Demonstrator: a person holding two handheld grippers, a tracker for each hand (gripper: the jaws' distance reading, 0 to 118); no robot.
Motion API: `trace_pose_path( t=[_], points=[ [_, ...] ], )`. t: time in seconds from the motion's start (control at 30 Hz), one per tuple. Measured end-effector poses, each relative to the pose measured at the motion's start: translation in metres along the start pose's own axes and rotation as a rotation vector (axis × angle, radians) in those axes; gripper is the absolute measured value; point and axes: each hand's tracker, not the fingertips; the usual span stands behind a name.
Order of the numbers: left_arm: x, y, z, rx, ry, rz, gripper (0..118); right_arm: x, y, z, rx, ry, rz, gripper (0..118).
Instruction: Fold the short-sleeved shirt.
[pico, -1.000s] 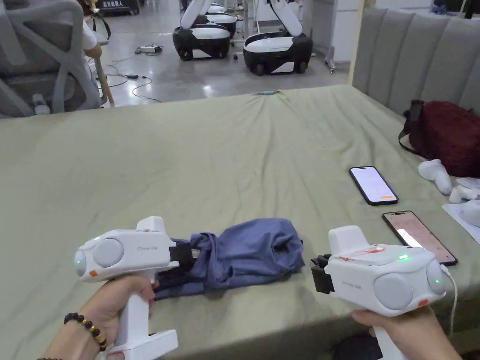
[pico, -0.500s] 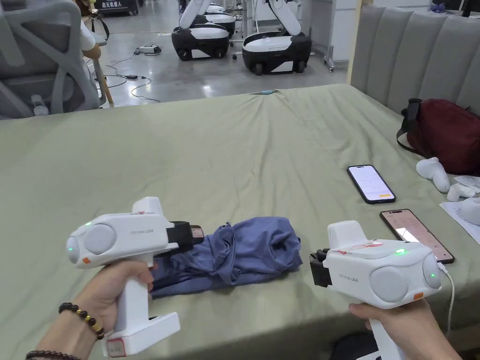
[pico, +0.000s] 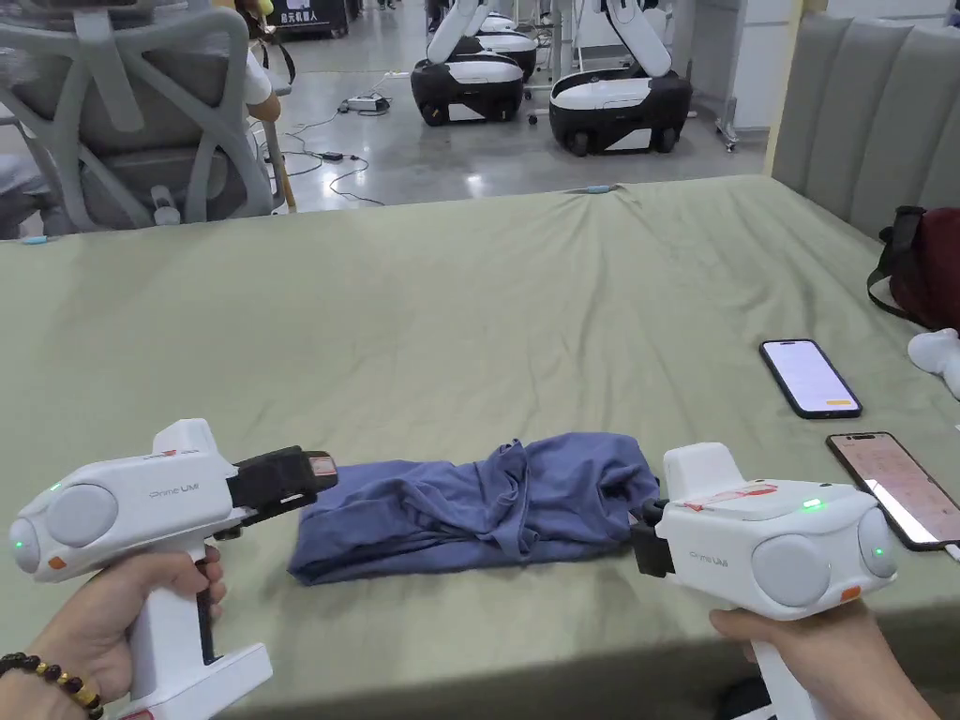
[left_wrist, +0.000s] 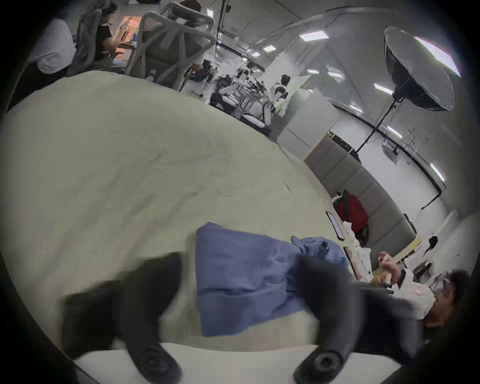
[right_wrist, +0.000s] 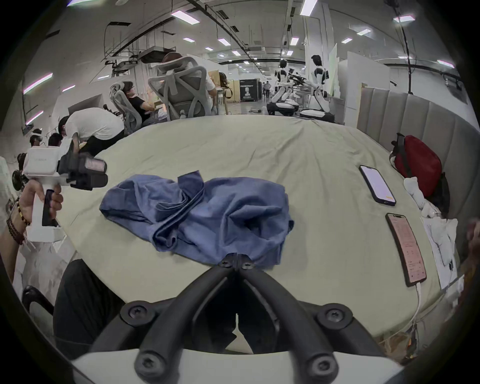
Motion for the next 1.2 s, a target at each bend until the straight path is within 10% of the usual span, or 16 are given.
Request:
trace_pose_path(
  t=[0.03,0.07,0.17,0.3,0.4,0.9,1.2],
  points=[
    [0.000,-0.002,-0.005,0.003,0.022,0.002,118,-0.001,-0.001,0.001,-0.003,0.004,0.003,0],
    [0.000,-0.003,-0.008,0.000,0.023,0.004,118,-0.001,-0.002,0.001,-0.005,0.006,0.003,0],
    [0.002,-0.012,-0.032,-0.066,-0.027,0.058,84,0.002,-0.004,0.002,-0.015,0.009,-0.005,0],
    [0.005,-0.027,-0.058,-0.101,-0.020,0.075,81,0.008,-0.005,0.005,-0.022,-0.008,-0.004,0],
    [0.011,-0.025,-0.056,-0.084,0.033,0.096,16,0.013,-0.006,0.008,-0.020,-0.018,-0.011,0],
    [-0.060,0.006,0.028,0.002,0.232,0.013,13,0.003,0.001,0.005,-0.012,-0.004,0.005,0],
    [-0.010,0.017,0.038,0.028,0.113,-0.022,13,-0.005,0.000,0.003,-0.010,0.028,0.017,0]
  ],
)
